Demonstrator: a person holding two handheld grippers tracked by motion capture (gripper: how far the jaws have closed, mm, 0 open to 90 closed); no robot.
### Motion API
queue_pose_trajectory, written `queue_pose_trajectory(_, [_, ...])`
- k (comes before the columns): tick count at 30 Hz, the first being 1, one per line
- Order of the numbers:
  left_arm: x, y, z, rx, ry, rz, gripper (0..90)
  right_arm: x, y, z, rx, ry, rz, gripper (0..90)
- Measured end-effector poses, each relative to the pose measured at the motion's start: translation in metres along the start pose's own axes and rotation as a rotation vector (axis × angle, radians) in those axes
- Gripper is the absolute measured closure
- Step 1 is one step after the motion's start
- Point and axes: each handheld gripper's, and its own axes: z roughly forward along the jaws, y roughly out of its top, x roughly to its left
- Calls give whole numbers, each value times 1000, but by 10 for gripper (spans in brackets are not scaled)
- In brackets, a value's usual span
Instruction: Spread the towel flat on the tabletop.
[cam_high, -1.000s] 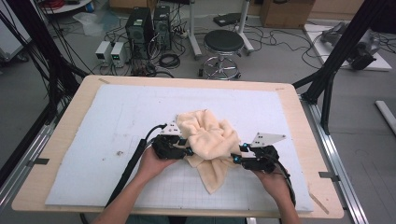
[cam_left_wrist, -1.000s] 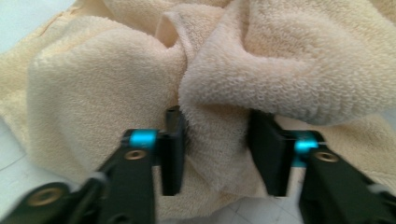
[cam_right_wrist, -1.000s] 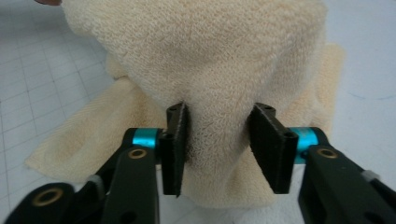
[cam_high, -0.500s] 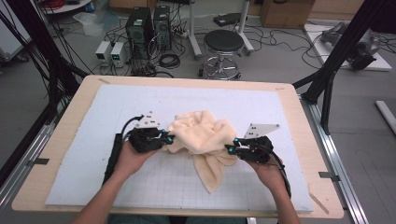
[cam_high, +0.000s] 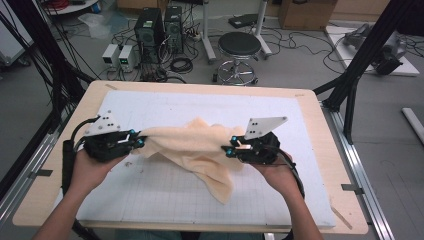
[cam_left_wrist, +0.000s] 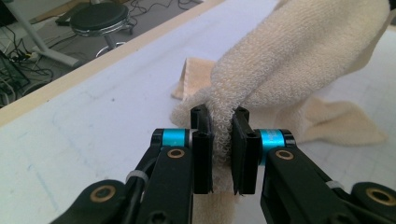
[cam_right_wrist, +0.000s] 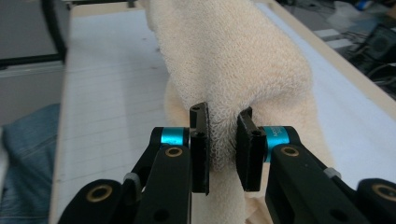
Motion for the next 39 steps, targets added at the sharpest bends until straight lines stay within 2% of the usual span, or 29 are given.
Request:
queue_pose_trajectory(3, [-9,-20,-9,26,-9,5,803,15,-10,11,26,50,0,780])
queue_pose_trajectory(4, [-15,-38,-9,47,-33,-6,804,19,-16,17,42,65,6,780])
queue_pose_trajectory(5, [-15,-38,-9,47,-33,-6,803,24,-23,22,66,80,15,779])
queue_pose_trajectory(6, [-18,-47,-8,61,-46,-9,803,24,-23,22,66,80,15,779])
queue_pose_trajectory(7, [-22,-59,-6,79,-60,-18,801,35,-40,34,104,115,23,779])
queue_pose_trajectory(9, [-27,-73,-3,102,-85,-32,797,43,-53,40,129,143,37,779])
queue_pose_trajectory(10, [-29,-80,-1,113,-99,-32,797,43,-53,40,129,143,37,779])
queue_pose_trajectory(11, [-32,-86,0,122,-114,-33,788,51,-66,45,156,166,49,775])
queue_pose_trajectory(12, [-34,-89,0,128,-129,-33,776,54,-70,45,163,173,51,764])
queue_pose_trajectory(14, [-36,-90,-1,132,-149,-26,711,58,-73,42,168,179,48,712])
queue_pose_trajectory(15, [-36,-89,-2,132,-154,-19,711,58,-73,42,168,179,48,712])
queue_pose_trajectory(16, [-35,-86,-5,124,-150,-14,678,59,-73,39,165,173,46,683])
queue_pose_trajectory(17, [-32,-79,-9,108,-152,-12,630,60,-70,29,146,170,50,619])
queue_pose_trajectory(18, [-32,-79,-9,108,-152,-12,607,60,-70,29,146,170,50,619])
queue_pose_trajectory(20, [-27,-69,-13,70,-162,-25,577,55,-63,12,104,131,56,564])
queue_pose_trajectory(23, [-18,-53,-11,36,-150,-16,557,49,-59,4,87,93,57,534])
queue_pose_trajectory(26, [-9,-40,4,18,-154,-14,533,35,-50,2,62,36,57,519])
queue_pose_trajectory(27, [-7,-36,13,16,-156,-12,520,24,-45,8,71,-6,50,501])
queue_pose_trajectory(28, [-1,-31,30,8,-165,-25,512,19,-44,12,67,-15,50,491])
queue_pose_trajectory(29, [-1,-31,30,8,-165,-25,508,19,-44,12,67,-15,50,491])
queue_pose_trajectory(30, [3,-29,43,11,-171,-41,502,4,-43,25,55,-25,72,475])
queue_pose_trajectory(32, [7,-27,62,19,-180,-61,499,-5,-43,36,57,-39,75,456])
queue_pose_trajectory(33, [10,-27,75,47,-181,-58,499,-5,-43,36,57,-39,75,456])
queue_pose_trajectory(35, [14,-29,95,110,-185,-51,491,-18,-47,56,96,-35,87,446])
queue_pose_trajectory(36, [14,-31,104,129,-186,-60,490,-21,-50,62,114,-32,96,448])
queue_pose_trajectory(37, [15,-35,117,177,-188,-57,491,-22,-52,66,127,-21,110,464])
queue_pose_trajectory(38, [15,-35,117,177,-188,-57,493,-24,-56,70,136,-11,114,488])
queue_pose_trajectory(39, [16,-38,123,209,-192,-59,499,-25,-59,74,143,-6,118,517])
